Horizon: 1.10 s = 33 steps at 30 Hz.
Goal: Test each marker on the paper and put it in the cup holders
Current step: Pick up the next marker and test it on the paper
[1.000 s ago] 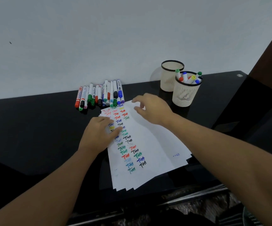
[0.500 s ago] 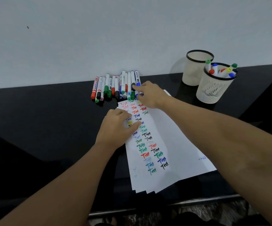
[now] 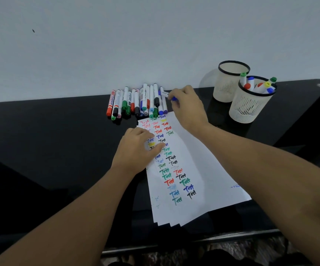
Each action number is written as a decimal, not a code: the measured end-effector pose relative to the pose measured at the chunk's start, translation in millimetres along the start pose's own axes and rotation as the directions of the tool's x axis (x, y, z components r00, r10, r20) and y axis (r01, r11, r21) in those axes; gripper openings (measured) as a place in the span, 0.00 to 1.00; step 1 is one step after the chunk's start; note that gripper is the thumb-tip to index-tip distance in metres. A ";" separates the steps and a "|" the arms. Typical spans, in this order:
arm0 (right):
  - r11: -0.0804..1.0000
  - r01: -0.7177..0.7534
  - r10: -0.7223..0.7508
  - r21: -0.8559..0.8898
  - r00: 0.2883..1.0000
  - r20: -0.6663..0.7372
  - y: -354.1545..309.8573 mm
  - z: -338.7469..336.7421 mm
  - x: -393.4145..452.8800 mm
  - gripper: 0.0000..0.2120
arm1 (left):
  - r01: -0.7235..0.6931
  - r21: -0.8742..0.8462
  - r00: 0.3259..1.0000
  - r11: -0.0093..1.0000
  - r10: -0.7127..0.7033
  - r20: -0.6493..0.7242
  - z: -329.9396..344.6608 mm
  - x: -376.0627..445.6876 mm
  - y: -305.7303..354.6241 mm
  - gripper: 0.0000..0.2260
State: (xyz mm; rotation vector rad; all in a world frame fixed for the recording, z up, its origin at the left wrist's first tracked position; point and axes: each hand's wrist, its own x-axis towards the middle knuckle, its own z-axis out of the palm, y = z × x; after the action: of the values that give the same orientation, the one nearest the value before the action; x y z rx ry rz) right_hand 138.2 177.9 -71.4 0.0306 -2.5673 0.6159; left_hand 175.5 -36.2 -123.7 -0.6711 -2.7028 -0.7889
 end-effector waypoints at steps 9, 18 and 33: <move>0.959 0.081 0.023 0.270 0.932 -0.362 -5.1 -45.4 -37.5 0.13 | 0.011 0.007 1.000 1.000 -0.012 0.020 -3.0 -0.6 3.2 0.25; 0.978 0.123 -0.118 0.168 0.992 -0.039 -12.6 -68.5 -56.3 0.13 | 0.009 0.007 1.000 1.000 -0.009 0.004 -2.1 -2.4 4.9 0.24; 0.911 0.278 -0.066 -0.306 0.830 0.555 -9.9 -51.7 -68.8 0.23 | -0.036 0.000 0.999 0.999 0.036 -0.010 -5.7 -4.9 9.6 0.27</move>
State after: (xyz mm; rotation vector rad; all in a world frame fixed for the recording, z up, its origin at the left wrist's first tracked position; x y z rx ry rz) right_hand 223.8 185.0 -59.6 0.3543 -3.1330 0.0209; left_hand 185.0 -34.0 -116.5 -0.7123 -2.6733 -0.7823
